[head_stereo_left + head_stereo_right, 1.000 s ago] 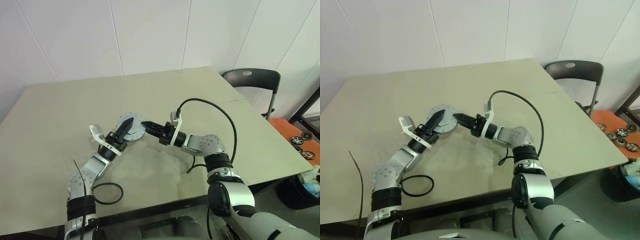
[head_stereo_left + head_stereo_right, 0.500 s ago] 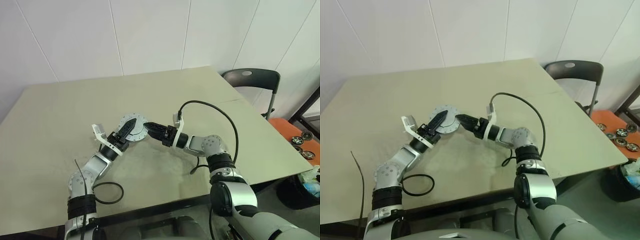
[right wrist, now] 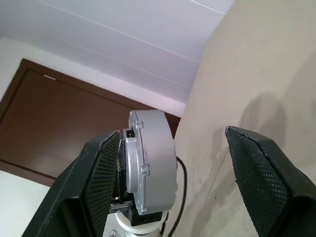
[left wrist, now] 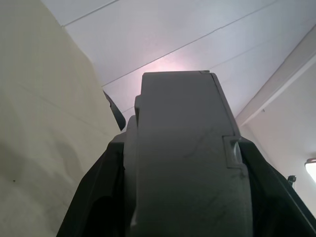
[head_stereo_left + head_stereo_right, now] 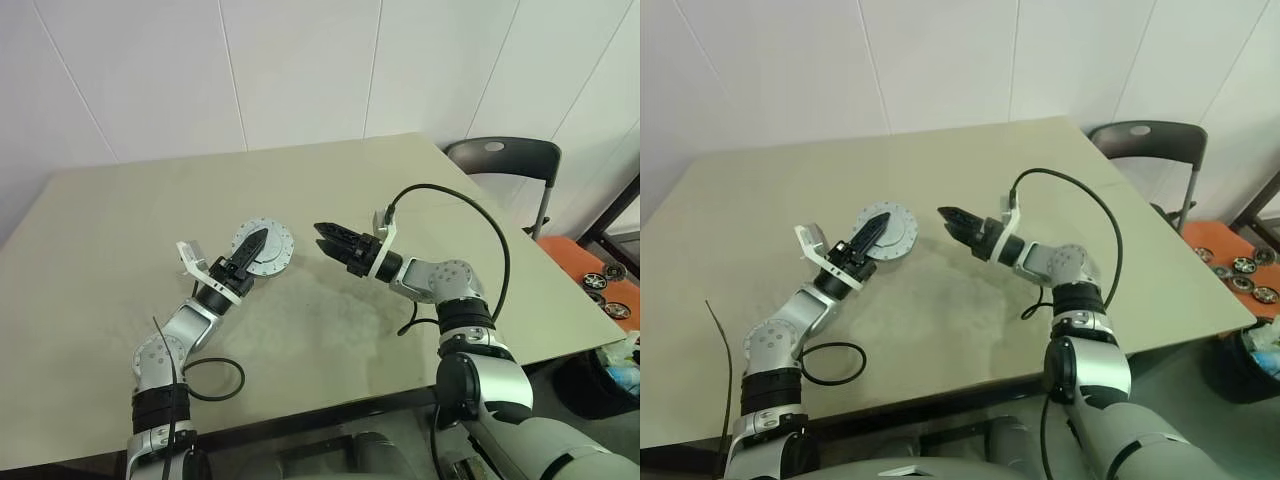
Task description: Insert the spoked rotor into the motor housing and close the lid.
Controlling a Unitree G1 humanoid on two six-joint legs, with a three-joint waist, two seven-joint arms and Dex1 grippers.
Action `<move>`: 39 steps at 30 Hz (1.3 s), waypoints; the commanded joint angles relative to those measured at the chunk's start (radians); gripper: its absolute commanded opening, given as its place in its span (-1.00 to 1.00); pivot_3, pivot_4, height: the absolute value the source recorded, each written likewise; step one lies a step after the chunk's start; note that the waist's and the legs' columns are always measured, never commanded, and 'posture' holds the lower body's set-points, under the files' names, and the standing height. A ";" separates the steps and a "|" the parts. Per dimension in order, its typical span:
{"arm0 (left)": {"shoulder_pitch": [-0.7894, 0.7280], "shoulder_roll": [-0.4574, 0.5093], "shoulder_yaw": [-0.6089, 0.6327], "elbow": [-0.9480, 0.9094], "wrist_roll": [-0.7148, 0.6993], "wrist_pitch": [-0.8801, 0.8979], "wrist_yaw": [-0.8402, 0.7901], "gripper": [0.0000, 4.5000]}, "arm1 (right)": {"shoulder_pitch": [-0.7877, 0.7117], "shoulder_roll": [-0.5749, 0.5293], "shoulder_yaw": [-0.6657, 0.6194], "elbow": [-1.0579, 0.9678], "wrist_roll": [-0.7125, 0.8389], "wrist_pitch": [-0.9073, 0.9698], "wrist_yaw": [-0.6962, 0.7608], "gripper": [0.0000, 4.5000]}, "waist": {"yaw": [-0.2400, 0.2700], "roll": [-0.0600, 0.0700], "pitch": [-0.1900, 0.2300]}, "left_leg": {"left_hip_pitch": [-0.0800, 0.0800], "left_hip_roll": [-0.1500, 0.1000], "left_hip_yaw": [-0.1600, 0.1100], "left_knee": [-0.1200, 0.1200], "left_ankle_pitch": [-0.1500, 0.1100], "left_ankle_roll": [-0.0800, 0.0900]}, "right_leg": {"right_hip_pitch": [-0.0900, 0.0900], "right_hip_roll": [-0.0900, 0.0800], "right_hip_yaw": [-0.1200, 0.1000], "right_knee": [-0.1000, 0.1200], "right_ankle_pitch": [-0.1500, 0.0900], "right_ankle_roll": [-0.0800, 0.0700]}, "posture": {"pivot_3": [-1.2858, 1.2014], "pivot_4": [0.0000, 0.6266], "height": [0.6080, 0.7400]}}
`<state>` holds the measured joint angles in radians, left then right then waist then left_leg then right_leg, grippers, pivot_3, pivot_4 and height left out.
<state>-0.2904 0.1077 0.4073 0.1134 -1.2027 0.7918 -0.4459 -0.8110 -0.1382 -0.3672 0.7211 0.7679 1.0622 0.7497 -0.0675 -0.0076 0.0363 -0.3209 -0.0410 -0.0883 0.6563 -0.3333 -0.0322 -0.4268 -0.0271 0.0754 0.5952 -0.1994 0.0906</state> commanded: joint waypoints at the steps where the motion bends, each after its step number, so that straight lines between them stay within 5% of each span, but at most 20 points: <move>1: -0.028 0.028 0.040 -0.079 -0.020 -0.048 -0.019 -0.01 | -0.033 -0.044 -0.024 -0.049 0.013 -0.017 -0.006 0.58 | 0.000 0.000 0.000 | 0.000 0.000 0.000 0.000 0.000 0.000 | 0.000 0.000 0.000 0.000 0.000 0.000 | 0.03 -1.00 1.00; 12: 0.080 0.140 0.198 -0.203 -0.096 -0.087 0.047 -0.01 | -0.006 -0.038 -0.015 -0.065 0.014 -0.007 -0.031 0.58 | -0.001 0.000 0.000 | 0.001 0.001 0.000 -0.002 0.000 0.000 | 0.000 0.001 0.000 0.000 0.000 0.000 | 0.03 -1.00 1.00; 17: 0.076 0.191 0.266 -0.161 -0.020 -0.193 0.090 -0.01 | -0.012 -0.027 -0.008 -0.040 0.004 -0.024 -0.033 0.58 | 0.004 0.000 0.000 | 0.000 0.001 0.000 0.000 0.000 0.000 | 0.000 0.000 0.000 0.000 0.000 0.000 | 0.03 -1.00 1.00; 33: -0.108 0.432 0.197 0.366 0.384 -0.385 0.078 -0.01 | -0.005 -0.010 0.008 -0.039 -0.012 -0.042 -0.055 0.58 | -0.002 -0.001 0.000 | 0.000 0.000 0.000 0.000 0.000 0.000 | 0.000 0.000 -0.001 0.000 0.000 0.000 | 0.03 -1.00 1.00; 39: -0.162 0.452 0.161 0.534 0.483 -0.410 0.028 -0.01 | 0.006 -0.007 0.008 -0.054 -0.015 -0.044 -0.069 0.58 | -0.002 -0.001 0.000 | 0.000 0.001 -0.001 -0.002 0.000 0.000 | -0.001 -0.001 -0.001 0.000 0.000 0.000 | 0.03 -1.00 1.00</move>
<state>-0.4062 0.5343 0.5709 0.6625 -0.7377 0.4217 -0.3871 -0.7937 -0.1487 -0.3564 0.7055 0.7474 1.0260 0.6830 -0.0692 -0.0086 0.0360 -0.3207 -0.0398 -0.0894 0.6537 -0.3333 -0.0322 -0.4284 -0.0289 0.0745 0.5957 -0.1990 0.0906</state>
